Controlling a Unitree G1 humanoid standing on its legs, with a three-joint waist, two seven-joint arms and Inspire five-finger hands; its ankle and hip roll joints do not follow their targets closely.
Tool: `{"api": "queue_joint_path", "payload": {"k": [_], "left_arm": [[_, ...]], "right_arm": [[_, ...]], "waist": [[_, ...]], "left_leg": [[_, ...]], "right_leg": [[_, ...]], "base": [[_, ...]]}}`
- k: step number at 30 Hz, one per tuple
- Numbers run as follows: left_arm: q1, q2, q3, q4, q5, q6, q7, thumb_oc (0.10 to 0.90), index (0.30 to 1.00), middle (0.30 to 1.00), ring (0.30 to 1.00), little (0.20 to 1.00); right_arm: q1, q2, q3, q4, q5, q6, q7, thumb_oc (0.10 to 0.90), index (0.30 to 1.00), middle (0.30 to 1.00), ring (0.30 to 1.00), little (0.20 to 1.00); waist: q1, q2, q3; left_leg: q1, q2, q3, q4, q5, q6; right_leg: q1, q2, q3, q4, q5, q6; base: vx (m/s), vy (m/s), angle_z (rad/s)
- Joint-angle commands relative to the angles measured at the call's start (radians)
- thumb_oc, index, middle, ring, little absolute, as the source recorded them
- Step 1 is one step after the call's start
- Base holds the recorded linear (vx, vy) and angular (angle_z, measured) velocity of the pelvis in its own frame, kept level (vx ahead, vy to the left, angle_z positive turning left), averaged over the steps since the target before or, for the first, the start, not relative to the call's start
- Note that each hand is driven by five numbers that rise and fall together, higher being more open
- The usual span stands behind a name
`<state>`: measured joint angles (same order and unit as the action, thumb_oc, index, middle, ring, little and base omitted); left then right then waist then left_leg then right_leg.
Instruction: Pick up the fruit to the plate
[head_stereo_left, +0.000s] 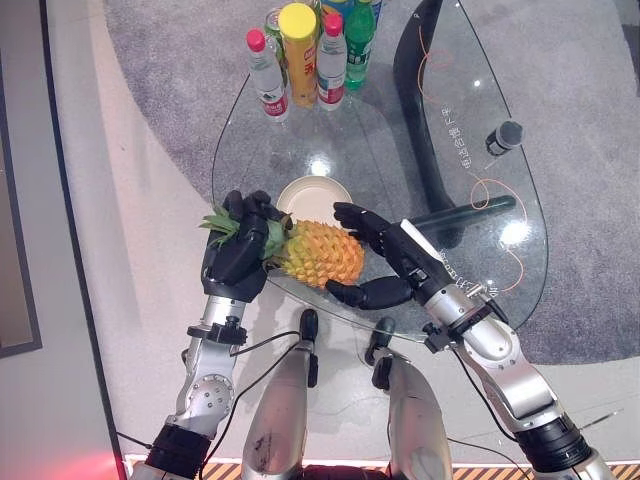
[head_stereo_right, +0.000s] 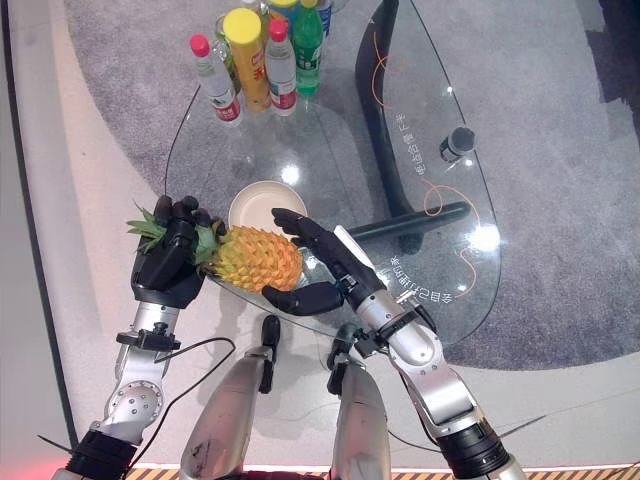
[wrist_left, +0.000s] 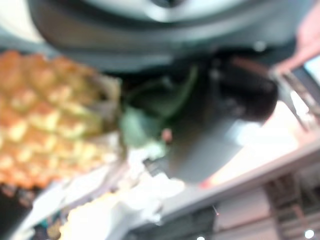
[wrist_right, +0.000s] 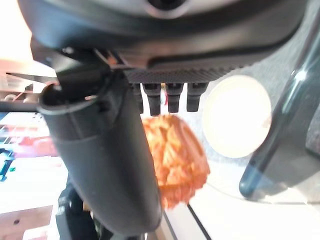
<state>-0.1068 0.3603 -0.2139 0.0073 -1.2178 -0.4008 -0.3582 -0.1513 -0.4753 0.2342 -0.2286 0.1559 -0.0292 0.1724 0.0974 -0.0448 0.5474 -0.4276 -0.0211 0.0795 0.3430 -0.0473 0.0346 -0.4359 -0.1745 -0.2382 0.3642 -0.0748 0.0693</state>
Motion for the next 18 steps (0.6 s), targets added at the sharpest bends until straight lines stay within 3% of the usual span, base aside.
{"api": "queue_joint_path", "payload": {"k": [1,10,14,18], "left_arm": [[0.003,0.004,0.147,-0.241,0.072,-0.202,0.019,0.100,0.300,0.300,0.300,0.200],[-0.051,0.005,0.180,-0.221,0.230,-0.347,0.188,0.100,0.300,0.300,0.300,0.200],[-0.081,0.016,0.177,-0.217,0.312,-0.363,0.268,0.100,0.300,0.300,0.300,0.200],[-0.126,0.040,0.173,-0.194,0.478,-0.383,0.424,0.100,0.300,0.300,0.300,0.200]], "right_arm": [[-0.007,-0.065,-0.151,-0.106,-0.011,-0.051,-0.047,0.800,0.900,0.900,0.900,0.900],[-0.015,-0.060,-0.095,-0.067,0.011,-0.003,-0.038,0.800,0.900,0.900,0.900,0.900],[-0.023,-0.063,-0.076,-0.054,0.026,0.013,-0.032,0.800,0.900,0.900,0.900,0.900],[-0.042,-0.061,-0.041,-0.037,0.078,0.044,-0.017,0.800,0.900,0.900,0.900,0.900]], "waist": [[-0.011,0.017,-0.027],[-0.013,0.016,-0.027],[-0.016,0.013,-0.027],[-0.020,0.010,-0.027]], "left_leg": [[0.032,-0.071,0.019,0.028,-0.093,0.051],[0.017,-0.068,0.021,0.046,-0.097,0.042],[0.014,-0.065,0.022,0.054,-0.098,0.040],[0.003,-0.059,0.026,0.066,-0.099,0.036]], "right_leg": [[0.000,0.054,-0.001,0.093,0.047,0.059],[-0.014,0.053,0.003,0.106,0.030,0.054],[-0.017,0.053,0.004,0.113,0.025,0.052],[-0.029,0.053,0.004,0.123,0.019,0.051]], "base": [[0.00,0.000,0.00],[0.00,0.000,0.00],[0.01,0.001,0.00],[0.01,0.003,-0.07]]}}
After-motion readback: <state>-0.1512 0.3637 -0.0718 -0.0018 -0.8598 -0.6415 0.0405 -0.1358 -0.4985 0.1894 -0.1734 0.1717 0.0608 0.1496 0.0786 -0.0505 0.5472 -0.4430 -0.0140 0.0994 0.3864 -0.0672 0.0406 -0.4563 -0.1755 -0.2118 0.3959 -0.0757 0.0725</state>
